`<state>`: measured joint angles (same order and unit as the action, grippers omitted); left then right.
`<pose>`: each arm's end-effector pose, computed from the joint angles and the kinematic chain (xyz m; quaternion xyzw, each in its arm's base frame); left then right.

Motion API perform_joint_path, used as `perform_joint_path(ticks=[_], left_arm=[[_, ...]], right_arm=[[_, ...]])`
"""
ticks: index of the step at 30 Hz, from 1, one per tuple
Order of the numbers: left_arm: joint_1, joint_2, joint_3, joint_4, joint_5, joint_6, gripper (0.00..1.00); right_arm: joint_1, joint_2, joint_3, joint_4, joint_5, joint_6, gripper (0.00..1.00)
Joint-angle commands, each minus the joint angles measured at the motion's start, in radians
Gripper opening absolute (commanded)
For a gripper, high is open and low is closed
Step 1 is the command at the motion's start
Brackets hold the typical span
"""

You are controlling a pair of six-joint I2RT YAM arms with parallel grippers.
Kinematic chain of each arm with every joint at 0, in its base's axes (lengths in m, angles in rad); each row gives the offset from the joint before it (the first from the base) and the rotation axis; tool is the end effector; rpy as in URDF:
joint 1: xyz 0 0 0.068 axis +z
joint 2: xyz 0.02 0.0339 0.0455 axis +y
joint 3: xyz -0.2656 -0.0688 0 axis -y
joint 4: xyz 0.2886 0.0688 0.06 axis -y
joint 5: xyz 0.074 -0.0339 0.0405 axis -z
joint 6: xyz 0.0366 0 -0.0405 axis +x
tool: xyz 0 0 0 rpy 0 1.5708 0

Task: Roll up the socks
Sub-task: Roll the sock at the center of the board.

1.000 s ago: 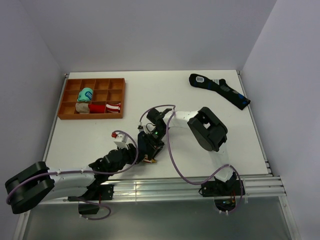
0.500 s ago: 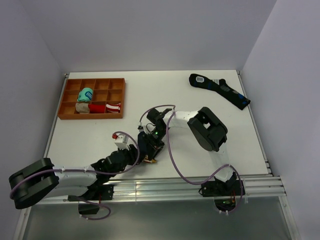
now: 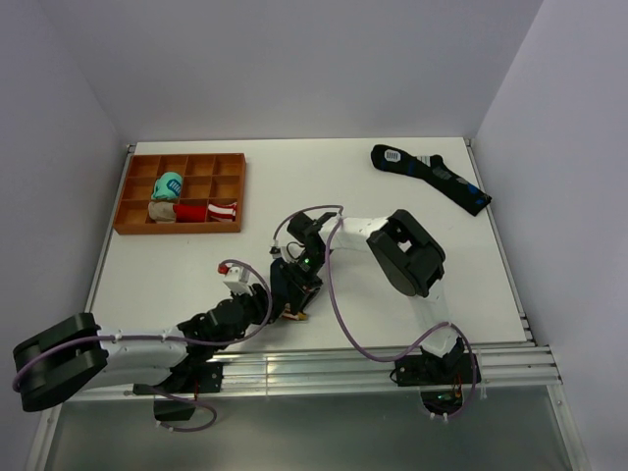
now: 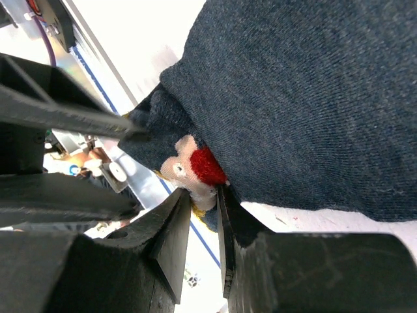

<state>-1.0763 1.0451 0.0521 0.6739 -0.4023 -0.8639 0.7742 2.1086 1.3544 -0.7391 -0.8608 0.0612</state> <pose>0.1060 -0.1665 0.1005 -0.0322 0.8021 -0.3820 0.4580 0.2773 0.3100 0.0902 0.3321 -0.8454 -0.3954 0.1370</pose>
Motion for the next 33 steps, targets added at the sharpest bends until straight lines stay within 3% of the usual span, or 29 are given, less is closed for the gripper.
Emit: perform_joint_path(ticks=[1, 9, 21, 33], left_arm=[[-0.022, 0.042, -0.113, 0.049, -0.053, -0.017, 0.42], [-0.062, 0.13, -0.107, 0.078, -0.079, -0.066, 0.4], [-0.148, 0.107, -0.17, 0.134, -0.125, -0.122, 0.4], [-0.168, 0.09, -0.164, -0.054, -0.204, -0.267, 0.37]], right_arm=[[0.0, 0.028, 0.026, -0.02, 0.062, -0.031, 0.28], [0.0, 0.024, 0.028, -0.02, 0.062, -0.029, 0.28], [0.0, 0.031, 0.04, -0.025, 0.062, -0.026, 0.28], [-0.001, 0.037, 0.052, -0.029, 0.055, -0.029, 0.28]])
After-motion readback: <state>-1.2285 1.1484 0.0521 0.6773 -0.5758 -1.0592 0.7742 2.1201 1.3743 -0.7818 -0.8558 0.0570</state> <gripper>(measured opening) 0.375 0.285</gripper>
